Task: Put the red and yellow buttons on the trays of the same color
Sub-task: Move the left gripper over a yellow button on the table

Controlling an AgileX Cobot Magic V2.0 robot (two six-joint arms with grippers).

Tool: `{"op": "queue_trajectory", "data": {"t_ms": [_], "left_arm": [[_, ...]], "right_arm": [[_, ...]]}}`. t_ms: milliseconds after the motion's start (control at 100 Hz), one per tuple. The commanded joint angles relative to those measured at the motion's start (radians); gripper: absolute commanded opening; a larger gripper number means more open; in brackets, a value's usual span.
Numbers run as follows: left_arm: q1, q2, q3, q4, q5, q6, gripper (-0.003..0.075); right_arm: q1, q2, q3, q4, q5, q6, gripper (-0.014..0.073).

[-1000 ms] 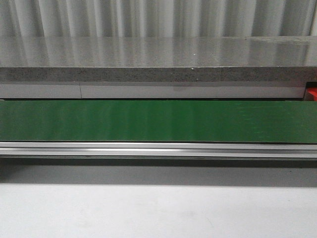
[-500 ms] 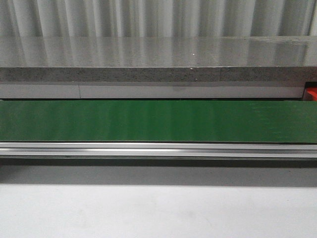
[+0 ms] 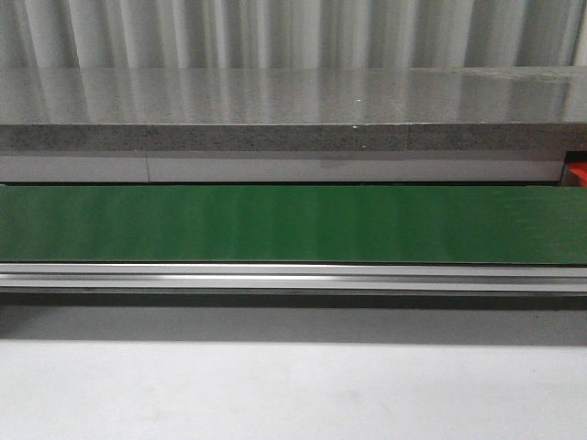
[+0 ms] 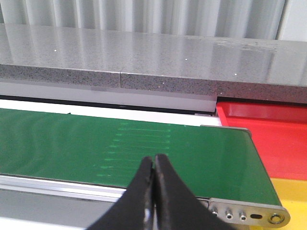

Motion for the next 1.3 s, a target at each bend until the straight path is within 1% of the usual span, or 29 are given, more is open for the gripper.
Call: {"op": "queue_trajectory", "data": {"t_ms": [0, 90, 210, 350, 480, 610, 690, 790, 880, 1050, 1290], "left_arm": [[-0.002, 0.086, -0.073, 0.013, -0.042, 0.012, 0.0512], [0.005, 0.176, -0.096, 0.019, -0.053, 0.012, 0.0513], [0.051, 0.287, -0.117, 0.016, -0.086, 0.012, 0.0513], [0.148, 0.391, -0.128, 0.024, -0.092, 0.012, 0.0513], [0.259, 0.429, -0.128, 0.024, -0.117, 0.026, 0.0513], [0.347, 0.441, -0.128, -0.005, -0.193, 0.102, 0.0513], [0.400, 0.466, -0.133, -0.007, -0.206, 0.131, 0.0513], [0.449, 0.527, -0.155, -0.041, -0.213, 0.260, 0.0513], [0.466, 0.581, -0.183, -0.085, -0.209, 0.338, 0.0513], [0.466, 0.663, -0.250, -0.138, -0.215, 0.413, 0.0513], [0.466, 0.744, -0.317, -0.134, -0.211, 0.432, 0.0513]], "right_arm": [[0.000, 0.008, -0.019, -0.008, -0.076, 0.003, -0.0059], [0.000, 0.008, -0.019, -0.008, -0.076, 0.003, -0.0059], [0.000, 0.008, -0.019, -0.008, -0.076, 0.003, -0.0059], [0.000, 0.008, -0.019, -0.008, -0.076, 0.003, -0.0059], [0.000, 0.008, -0.019, -0.008, -0.076, 0.003, -0.0059], [0.000, 0.008, -0.019, -0.008, -0.076, 0.003, -0.0059], [0.000, 0.008, -0.019, -0.008, -0.076, 0.003, -0.0059], [0.000, 0.008, -0.019, -0.008, -0.076, 0.003, -0.0059], [0.000, 0.008, -0.019, -0.008, -0.076, 0.003, -0.0059], [0.000, 0.008, -0.019, -0.008, -0.076, 0.003, -0.0059], [0.000, 0.008, -0.019, -0.008, -0.076, 0.003, -0.0059]]}}
